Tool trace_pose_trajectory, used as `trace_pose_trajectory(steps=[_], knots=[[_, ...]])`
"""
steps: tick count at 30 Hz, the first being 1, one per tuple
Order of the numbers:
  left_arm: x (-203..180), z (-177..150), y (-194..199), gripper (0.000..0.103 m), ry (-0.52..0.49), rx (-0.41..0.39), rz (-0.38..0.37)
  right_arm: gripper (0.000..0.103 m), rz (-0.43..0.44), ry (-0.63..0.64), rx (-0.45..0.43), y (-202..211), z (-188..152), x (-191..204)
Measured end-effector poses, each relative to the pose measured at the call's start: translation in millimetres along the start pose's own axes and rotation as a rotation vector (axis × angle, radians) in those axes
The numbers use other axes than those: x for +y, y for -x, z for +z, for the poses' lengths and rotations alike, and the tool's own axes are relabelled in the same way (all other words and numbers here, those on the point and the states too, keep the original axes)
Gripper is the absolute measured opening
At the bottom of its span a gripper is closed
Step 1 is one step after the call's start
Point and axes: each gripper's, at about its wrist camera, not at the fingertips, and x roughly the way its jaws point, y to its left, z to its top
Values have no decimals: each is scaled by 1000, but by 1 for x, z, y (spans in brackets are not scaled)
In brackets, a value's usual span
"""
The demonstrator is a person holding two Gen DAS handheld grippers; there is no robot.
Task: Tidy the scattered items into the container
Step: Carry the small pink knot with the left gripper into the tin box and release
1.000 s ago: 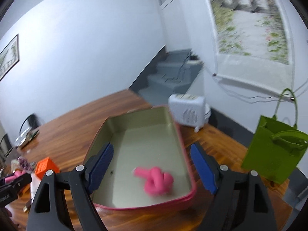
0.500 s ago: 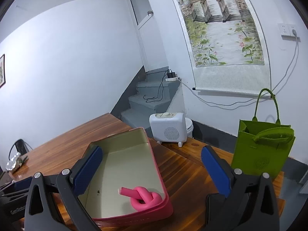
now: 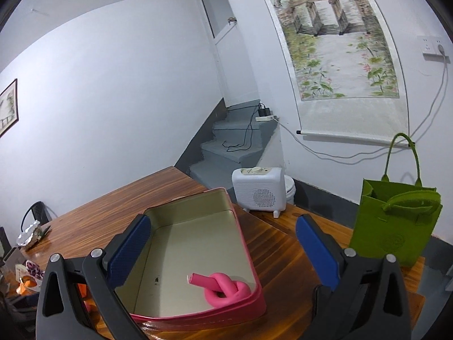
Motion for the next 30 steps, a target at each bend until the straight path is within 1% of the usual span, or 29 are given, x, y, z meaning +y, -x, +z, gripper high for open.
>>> trace_pose_trajectory(steps=[5,8,10,11,12,16,19,22,26,30], knots=[[-3,-11,-13,79,-33,24,34,102,8,-5,17,-4,-1,-1],[0,-14,-26,78,-38,52,46,102,13,-14,24,-5,-2,-2],[2,-18,-35,60,-31,82,44,102,15,-14,19,-4,-2,-2],[4,-19,-35,53,-26,81,37,102,17,-12,16,-4,-2,-2],[5,-19,-34,47,-21,78,32,102,19,-10,13,-3,-2,-1],[5,-19,-30,47,-8,69,18,102,22,-9,12,-4,-2,-2],[1,-11,-14,47,-2,21,1,102,25,-19,5,-3,-1,-4],[-10,4,1,47,-6,-34,-26,102,23,-19,2,-3,-2,-4],[-39,29,16,47,-51,-100,-97,102,9,-23,-20,1,-1,-5],[-70,43,15,47,-99,-104,-200,102,-17,-44,-67,9,-1,-8]])
